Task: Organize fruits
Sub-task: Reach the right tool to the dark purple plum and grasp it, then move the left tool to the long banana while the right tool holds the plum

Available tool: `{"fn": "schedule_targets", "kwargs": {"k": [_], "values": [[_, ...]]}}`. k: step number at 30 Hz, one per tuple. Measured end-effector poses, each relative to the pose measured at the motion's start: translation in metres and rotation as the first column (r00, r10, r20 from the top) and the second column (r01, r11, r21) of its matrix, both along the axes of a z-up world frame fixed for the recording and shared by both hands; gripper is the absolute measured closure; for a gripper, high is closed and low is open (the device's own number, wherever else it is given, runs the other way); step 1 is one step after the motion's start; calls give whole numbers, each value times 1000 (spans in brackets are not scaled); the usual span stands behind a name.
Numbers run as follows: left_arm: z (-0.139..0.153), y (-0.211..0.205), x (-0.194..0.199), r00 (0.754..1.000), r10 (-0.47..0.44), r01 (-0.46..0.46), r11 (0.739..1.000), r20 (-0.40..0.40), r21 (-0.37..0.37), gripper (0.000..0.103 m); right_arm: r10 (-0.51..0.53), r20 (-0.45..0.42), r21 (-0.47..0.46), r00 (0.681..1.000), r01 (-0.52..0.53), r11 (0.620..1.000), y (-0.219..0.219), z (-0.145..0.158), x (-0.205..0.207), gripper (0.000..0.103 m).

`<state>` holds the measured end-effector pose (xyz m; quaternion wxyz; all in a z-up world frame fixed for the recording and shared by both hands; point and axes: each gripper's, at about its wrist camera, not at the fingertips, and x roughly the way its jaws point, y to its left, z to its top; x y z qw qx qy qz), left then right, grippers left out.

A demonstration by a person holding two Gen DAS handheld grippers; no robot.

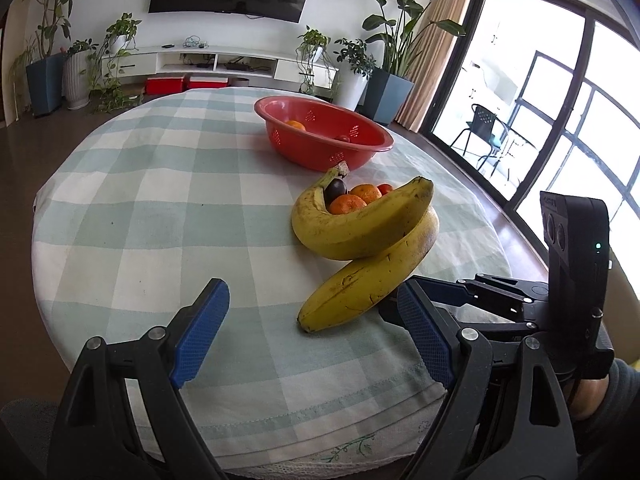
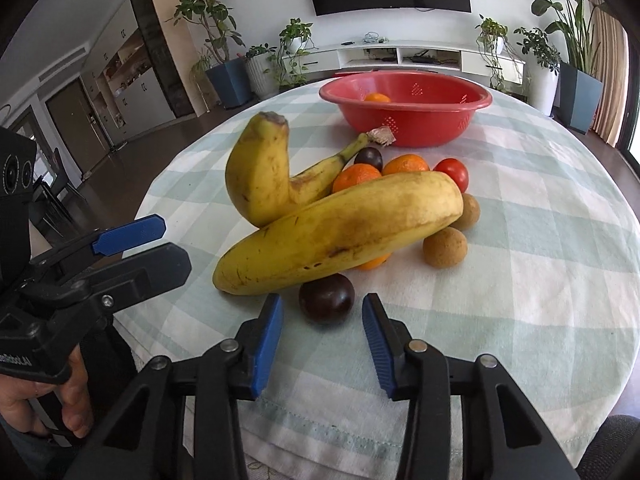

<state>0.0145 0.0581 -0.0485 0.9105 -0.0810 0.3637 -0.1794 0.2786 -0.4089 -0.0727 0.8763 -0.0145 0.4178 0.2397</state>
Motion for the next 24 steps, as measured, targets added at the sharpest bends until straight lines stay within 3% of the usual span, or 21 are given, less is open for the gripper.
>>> {"fn": "schedule_targets", "kwargs": {"k": [11,18,24], "values": [[-5,5,4,1000,1,-2,999,-15,-37,17,48,61,-89,997,-42,995,10,-4,1,61],[-7,5,5,1000,0,0,999,-19,-32,17,97,109,-155,989,-79,985,20,-5,-5,70],[-8,5,5,1000,2,-3,1000,-22,-30,17,90,94,-146,991,-76,986,19,-4,-8,71]]}}
